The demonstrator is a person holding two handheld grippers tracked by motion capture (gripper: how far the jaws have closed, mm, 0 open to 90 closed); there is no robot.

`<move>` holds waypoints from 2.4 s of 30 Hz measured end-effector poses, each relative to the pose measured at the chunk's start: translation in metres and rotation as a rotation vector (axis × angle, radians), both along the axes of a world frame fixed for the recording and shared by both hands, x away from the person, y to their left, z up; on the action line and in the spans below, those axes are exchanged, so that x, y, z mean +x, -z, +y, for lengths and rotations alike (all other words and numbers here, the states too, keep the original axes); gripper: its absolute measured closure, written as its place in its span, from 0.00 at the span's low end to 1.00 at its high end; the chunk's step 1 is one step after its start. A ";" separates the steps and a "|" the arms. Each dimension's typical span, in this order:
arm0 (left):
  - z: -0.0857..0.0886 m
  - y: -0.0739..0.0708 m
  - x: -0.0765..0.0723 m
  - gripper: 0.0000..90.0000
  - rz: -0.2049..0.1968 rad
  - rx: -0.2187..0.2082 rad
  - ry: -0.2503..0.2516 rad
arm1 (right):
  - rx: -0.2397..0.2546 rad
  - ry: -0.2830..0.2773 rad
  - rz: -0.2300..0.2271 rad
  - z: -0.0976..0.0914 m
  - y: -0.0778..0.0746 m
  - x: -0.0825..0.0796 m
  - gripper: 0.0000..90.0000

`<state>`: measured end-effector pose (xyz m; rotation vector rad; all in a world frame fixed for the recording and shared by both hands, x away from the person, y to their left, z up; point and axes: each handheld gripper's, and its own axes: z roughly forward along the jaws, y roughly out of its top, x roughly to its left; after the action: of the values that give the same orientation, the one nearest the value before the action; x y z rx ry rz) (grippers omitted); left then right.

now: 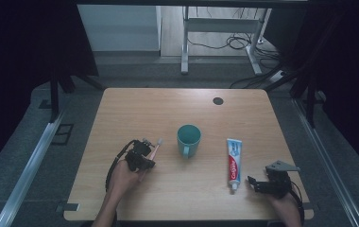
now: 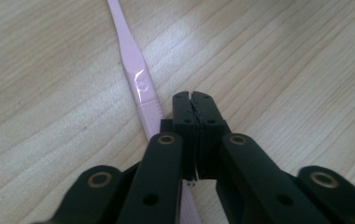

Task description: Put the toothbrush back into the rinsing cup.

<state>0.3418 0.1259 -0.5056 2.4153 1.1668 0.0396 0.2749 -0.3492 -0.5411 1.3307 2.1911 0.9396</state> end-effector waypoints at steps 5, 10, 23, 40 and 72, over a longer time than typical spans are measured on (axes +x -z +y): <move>0.000 -0.009 0.002 0.90 -0.020 0.003 -0.016 | 0.000 0.000 0.000 0.000 0.000 0.000 0.12; 0.001 -0.012 0.008 0.80 -0.023 0.044 -0.045 | 0.000 0.000 0.000 0.000 0.000 0.000 0.12; -0.009 -0.008 0.027 0.67 0.032 0.132 -0.074 | 0.000 0.000 0.000 0.000 0.000 0.000 0.12; -0.021 -0.003 0.040 0.78 0.105 0.236 -0.104 | -0.001 0.000 0.000 0.000 0.000 0.000 0.12; -0.014 -0.012 0.038 0.88 0.111 0.169 -0.083 | 0.000 0.000 -0.001 0.000 0.000 0.000 0.12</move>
<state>0.3796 0.1115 -0.4932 2.5416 1.3634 0.0308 0.2749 -0.3493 -0.5411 1.3300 2.1908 0.9396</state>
